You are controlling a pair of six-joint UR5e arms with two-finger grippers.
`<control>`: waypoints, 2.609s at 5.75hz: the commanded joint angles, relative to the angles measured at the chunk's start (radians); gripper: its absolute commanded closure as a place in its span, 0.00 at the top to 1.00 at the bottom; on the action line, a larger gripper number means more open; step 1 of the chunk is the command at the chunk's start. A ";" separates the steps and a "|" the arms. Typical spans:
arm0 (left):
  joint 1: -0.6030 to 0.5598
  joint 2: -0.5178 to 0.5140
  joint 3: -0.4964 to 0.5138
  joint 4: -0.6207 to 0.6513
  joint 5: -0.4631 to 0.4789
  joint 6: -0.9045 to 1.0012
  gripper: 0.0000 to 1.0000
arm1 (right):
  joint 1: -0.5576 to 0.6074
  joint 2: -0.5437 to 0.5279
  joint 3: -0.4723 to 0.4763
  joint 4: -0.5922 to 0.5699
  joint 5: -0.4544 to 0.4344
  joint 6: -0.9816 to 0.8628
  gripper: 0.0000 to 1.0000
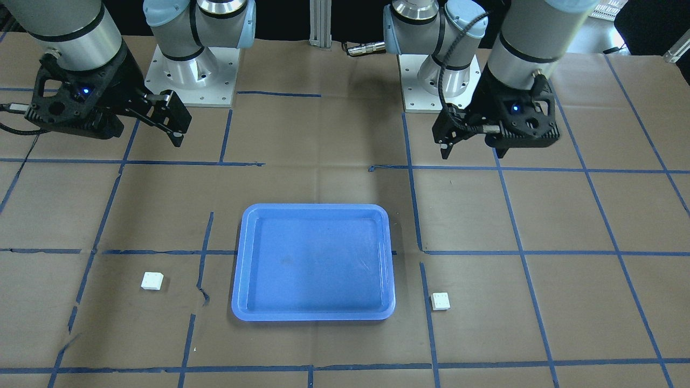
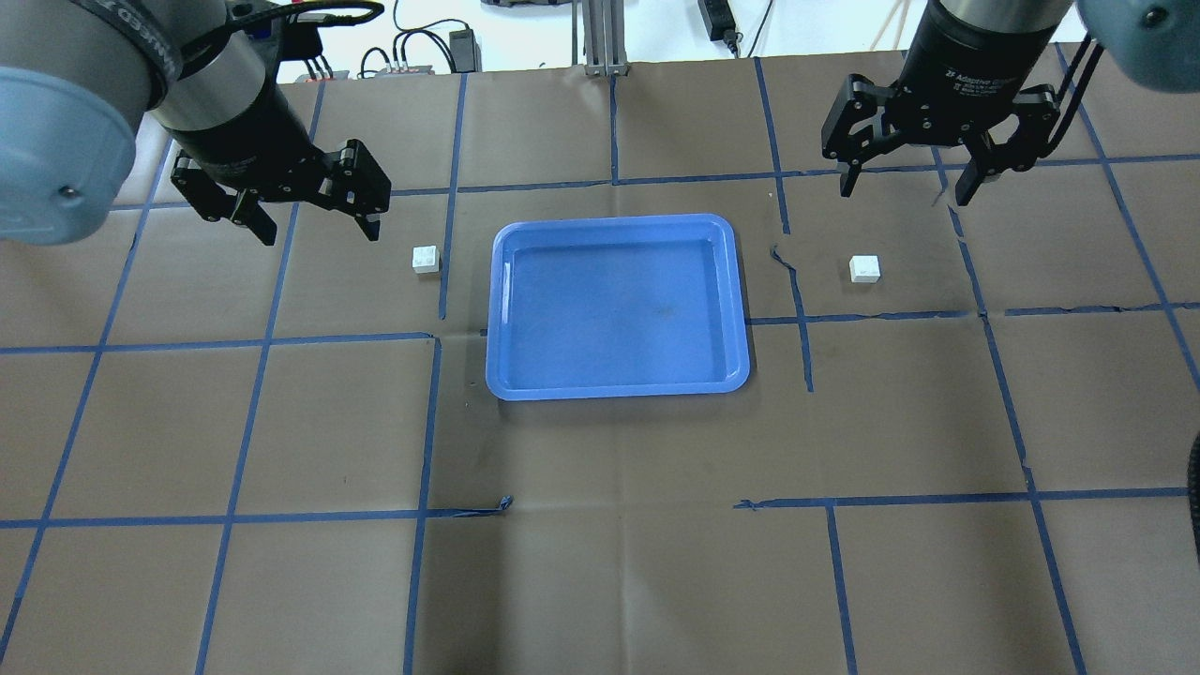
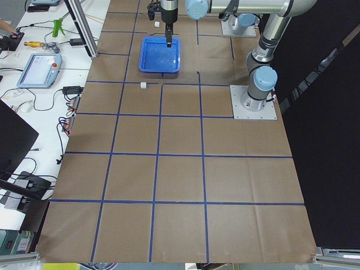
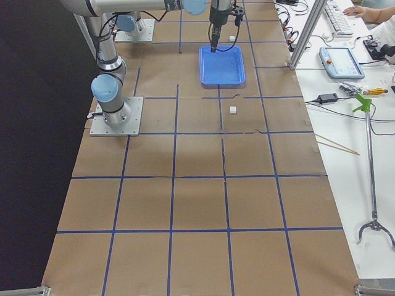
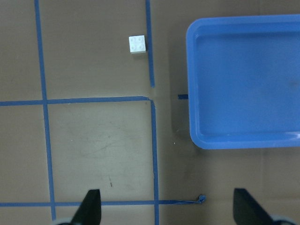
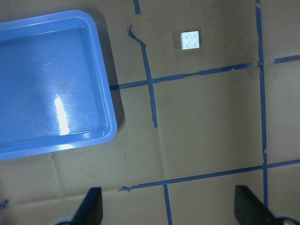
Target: Assemble white blocks and place on blue tray
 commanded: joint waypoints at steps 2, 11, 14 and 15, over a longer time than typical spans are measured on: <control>0.033 -0.300 -0.013 0.325 -0.010 0.027 0.99 | -0.014 0.031 0.011 -0.103 -0.006 -0.741 1.00; -0.013 -0.503 -0.127 0.755 -0.015 0.080 0.30 | -0.432 0.374 0.128 -0.219 0.554 -2.232 1.00; -0.010 -0.412 -0.125 0.740 -0.004 0.161 0.03 | -0.432 0.471 0.256 -0.452 0.598 -2.231 1.00; -0.056 -0.376 -0.122 0.701 -0.010 0.286 0.03 | -0.432 0.474 0.271 -0.477 0.598 -2.233 1.00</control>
